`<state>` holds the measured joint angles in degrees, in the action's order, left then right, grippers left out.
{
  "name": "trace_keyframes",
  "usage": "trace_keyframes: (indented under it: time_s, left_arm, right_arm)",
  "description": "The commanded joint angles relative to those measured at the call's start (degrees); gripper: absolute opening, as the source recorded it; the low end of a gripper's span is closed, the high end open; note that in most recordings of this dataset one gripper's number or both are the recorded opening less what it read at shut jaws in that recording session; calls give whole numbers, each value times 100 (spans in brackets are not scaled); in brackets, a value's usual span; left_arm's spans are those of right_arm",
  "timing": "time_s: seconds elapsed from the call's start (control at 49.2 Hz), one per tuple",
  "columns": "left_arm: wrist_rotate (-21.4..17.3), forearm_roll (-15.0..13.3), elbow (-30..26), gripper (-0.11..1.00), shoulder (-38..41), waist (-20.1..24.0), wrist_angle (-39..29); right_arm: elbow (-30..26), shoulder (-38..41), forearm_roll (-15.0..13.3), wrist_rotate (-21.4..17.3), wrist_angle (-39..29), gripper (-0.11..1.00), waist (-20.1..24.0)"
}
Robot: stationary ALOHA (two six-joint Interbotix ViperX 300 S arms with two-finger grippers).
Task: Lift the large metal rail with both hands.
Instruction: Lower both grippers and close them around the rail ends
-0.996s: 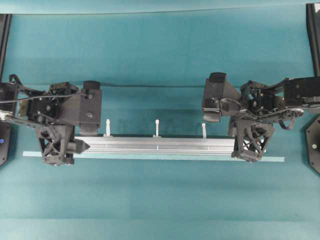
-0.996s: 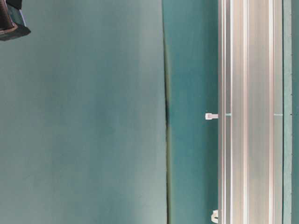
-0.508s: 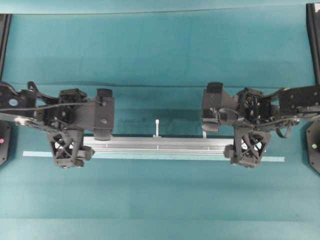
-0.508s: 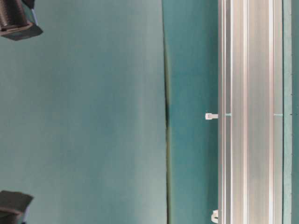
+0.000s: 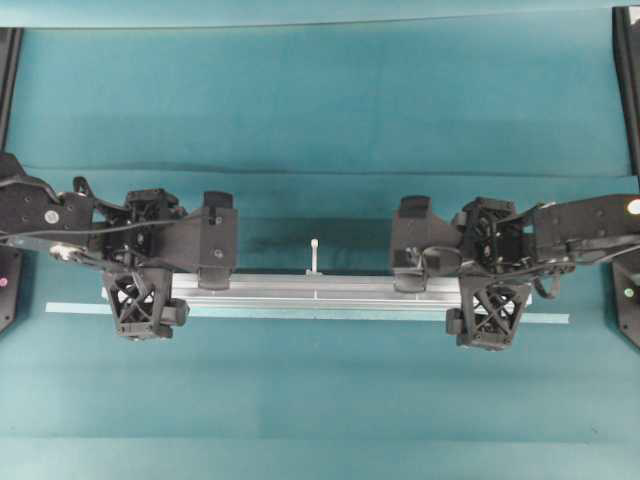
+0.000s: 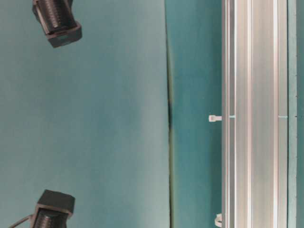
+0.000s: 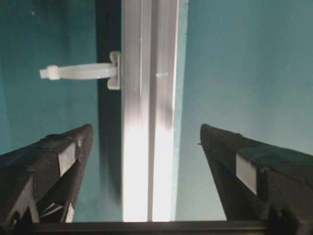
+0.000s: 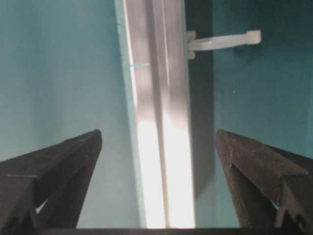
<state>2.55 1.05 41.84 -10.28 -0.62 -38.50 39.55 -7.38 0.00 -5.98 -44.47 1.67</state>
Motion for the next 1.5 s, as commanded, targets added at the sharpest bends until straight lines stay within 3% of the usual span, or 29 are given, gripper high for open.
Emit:
trace_keyframes:
  time_s: [0.0,0.183,0.63,1.057,1.179,1.322,1.484]
  left_arm:
    - [9,18,9,94,-18,18,123]
    - [9,18,211,94,70,35,422]
    - [18,18,668,94,492,141,1063]
    - [9,18,694,91,694,149,1521]
    - [9,18,712,78,677,141,1591]
    - [-9,18,712,39,677,114,1591]
    - [0,18,712,36,677,114,1600]
  right_arm:
    - [-9,88,-70,167,70,96,26]
    - [132,237,-70,378,299,96,26]
    - [686,396,-70,352,949,96,18]
    - [694,563,-70,334,1222,94,-44]
    - [677,589,-70,308,1230,77,-53]
    - [659,598,-53,334,1230,38,-62]
    - [642,598,44,360,1248,38,-70]
